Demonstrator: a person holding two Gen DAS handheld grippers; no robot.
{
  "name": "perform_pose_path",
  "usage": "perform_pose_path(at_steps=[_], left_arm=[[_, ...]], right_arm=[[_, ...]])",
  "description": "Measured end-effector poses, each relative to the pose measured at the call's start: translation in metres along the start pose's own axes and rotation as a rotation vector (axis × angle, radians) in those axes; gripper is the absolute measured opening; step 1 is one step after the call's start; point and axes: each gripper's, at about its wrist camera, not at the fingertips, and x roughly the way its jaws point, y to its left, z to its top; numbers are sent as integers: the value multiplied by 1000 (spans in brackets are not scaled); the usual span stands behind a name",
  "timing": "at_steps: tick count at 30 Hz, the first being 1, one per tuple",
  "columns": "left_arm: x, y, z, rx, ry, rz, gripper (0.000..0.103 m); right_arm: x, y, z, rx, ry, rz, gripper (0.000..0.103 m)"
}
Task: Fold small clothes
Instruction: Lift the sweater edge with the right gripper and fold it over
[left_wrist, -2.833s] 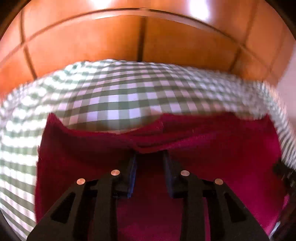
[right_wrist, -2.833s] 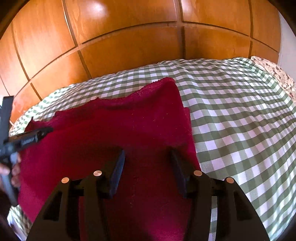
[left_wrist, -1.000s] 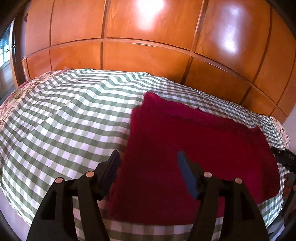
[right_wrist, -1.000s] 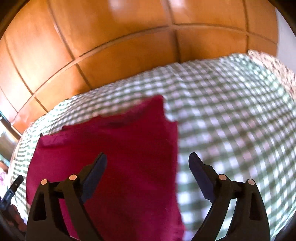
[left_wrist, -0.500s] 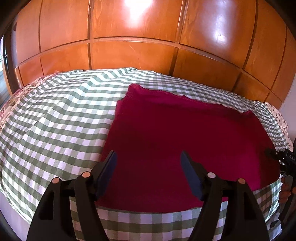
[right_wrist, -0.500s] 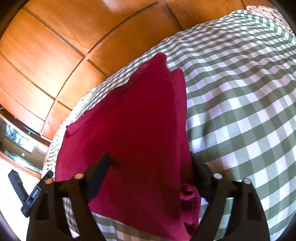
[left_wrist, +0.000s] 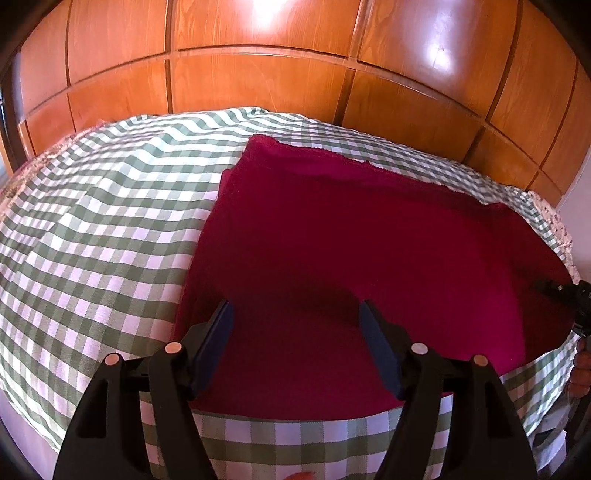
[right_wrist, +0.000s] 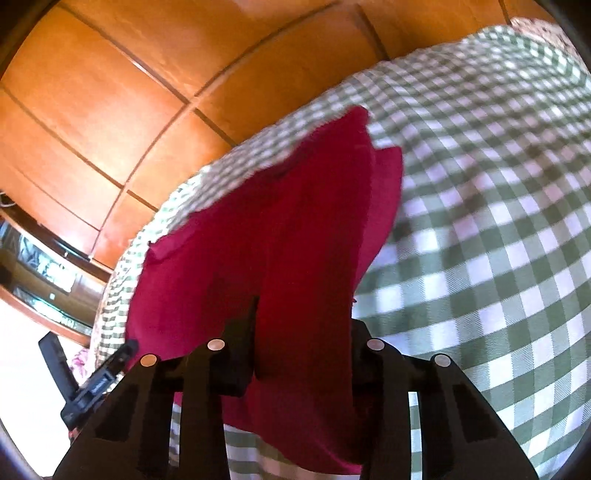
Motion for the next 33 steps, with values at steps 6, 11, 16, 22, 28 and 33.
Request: perform_pose_path(at_steps=[6,11,16,22,28,33], left_arm=[[-12,38,11,-145,-8,-132,63],[-26,75,17,-227,-25,-286,53],[-33,96,19,-278,-36,-406,51],[-26,112,23,-351,-15,-532,51],[-8,120,28,-416,49,-640,69],[10,122,32,-457,112,-672,71]], right_arm=[[-10,73,18,-148,-41,55,33],[2,133,25,-258,-33,106,32],[41,193,16,-354,31,135,30],[83,248,-24,-514,112,115,30],[110,263,-61,-611,162,147,52],[82,247,-62,-578,168,253,67]])
